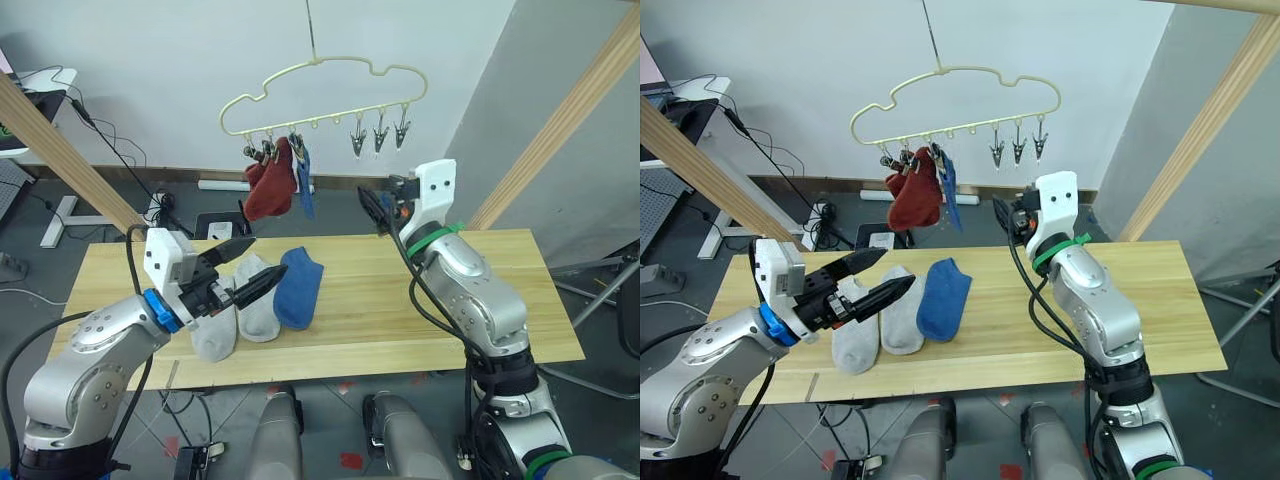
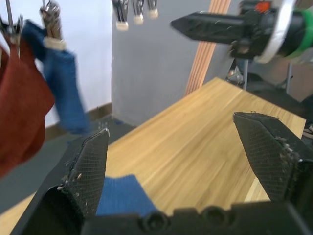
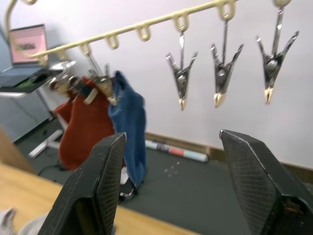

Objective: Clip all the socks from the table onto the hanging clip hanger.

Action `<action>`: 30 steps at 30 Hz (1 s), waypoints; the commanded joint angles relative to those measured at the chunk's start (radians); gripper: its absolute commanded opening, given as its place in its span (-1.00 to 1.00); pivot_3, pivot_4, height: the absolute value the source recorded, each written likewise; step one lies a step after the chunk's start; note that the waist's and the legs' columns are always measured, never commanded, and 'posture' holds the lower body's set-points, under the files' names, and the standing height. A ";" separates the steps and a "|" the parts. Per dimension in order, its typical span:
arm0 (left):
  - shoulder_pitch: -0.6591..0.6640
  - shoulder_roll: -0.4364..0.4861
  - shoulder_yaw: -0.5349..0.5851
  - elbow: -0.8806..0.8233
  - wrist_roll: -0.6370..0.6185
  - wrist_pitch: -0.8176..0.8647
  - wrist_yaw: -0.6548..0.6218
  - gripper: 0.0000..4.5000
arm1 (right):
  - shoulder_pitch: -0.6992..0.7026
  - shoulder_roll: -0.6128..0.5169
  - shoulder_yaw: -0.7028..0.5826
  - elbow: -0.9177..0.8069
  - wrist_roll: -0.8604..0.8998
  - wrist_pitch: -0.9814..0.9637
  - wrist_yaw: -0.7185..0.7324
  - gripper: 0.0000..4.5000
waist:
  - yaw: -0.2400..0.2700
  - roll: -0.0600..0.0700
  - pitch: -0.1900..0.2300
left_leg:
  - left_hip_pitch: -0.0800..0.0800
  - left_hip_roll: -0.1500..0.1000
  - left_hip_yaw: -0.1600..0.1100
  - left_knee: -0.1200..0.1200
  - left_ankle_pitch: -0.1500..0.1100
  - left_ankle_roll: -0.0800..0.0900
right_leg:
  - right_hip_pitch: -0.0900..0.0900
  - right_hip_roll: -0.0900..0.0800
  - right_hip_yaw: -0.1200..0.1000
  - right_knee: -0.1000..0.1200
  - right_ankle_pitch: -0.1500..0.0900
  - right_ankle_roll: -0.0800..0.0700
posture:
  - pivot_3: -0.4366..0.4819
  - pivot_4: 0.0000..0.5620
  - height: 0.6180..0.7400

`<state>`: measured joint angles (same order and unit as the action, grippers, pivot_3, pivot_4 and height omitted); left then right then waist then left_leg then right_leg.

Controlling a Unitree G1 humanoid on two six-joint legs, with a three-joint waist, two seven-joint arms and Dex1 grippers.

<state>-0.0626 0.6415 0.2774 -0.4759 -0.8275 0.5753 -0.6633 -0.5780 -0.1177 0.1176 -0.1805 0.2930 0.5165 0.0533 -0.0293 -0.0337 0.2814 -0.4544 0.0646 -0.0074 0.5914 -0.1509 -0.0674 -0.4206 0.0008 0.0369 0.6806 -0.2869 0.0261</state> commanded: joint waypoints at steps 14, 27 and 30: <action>-0.020 -0.033 0.035 -0.091 0.035 -0.107 0.043 1.00 | -0.229 0.143 -0.050 0.346 -0.111 -0.267 0.025 0.43 | 0.001 0.000 0.000 | 0.000 0.000 0.001 0.000 0.000 0.000 | 0.000 0.000 0.001 0.001 0.001 -0.002 | 0.09 0.03 1.00; 0.002 -0.044 0.040 -0.069 0.052 -0.142 0.031 1.00 | -0.318 0.157 -0.107 0.501 -0.121 -0.321 0.030 0.43 | 0.003 0.001 0.005 | 0.000 0.000 0.002 0.000 0.000 0.000 | 0.000 0.000 0.001 0.001 0.001 -0.002 | 0.07 0.12 1.00; 0.010 -0.040 0.046 -0.064 0.055 -0.154 0.021 1.00 | -0.326 0.163 -0.108 0.512 -0.123 -0.331 0.032 0.43 | 0.002 0.001 0.005 | 0.001 0.001 0.002 0.000 0.000 0.000 | -0.001 0.000 0.001 0.001 0.002 -0.003 | 0.08 0.09 1.00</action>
<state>-0.0552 0.5929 0.2943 -0.5203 -0.7772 0.4473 -0.6286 -0.8790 0.0363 0.0191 0.3499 0.1766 0.2126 0.0816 -0.0269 -0.0323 0.2862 -0.4539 0.0652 -0.0052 0.5912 -0.1511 -0.0671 -0.4212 0.0012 0.0379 0.6814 -0.2847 0.0225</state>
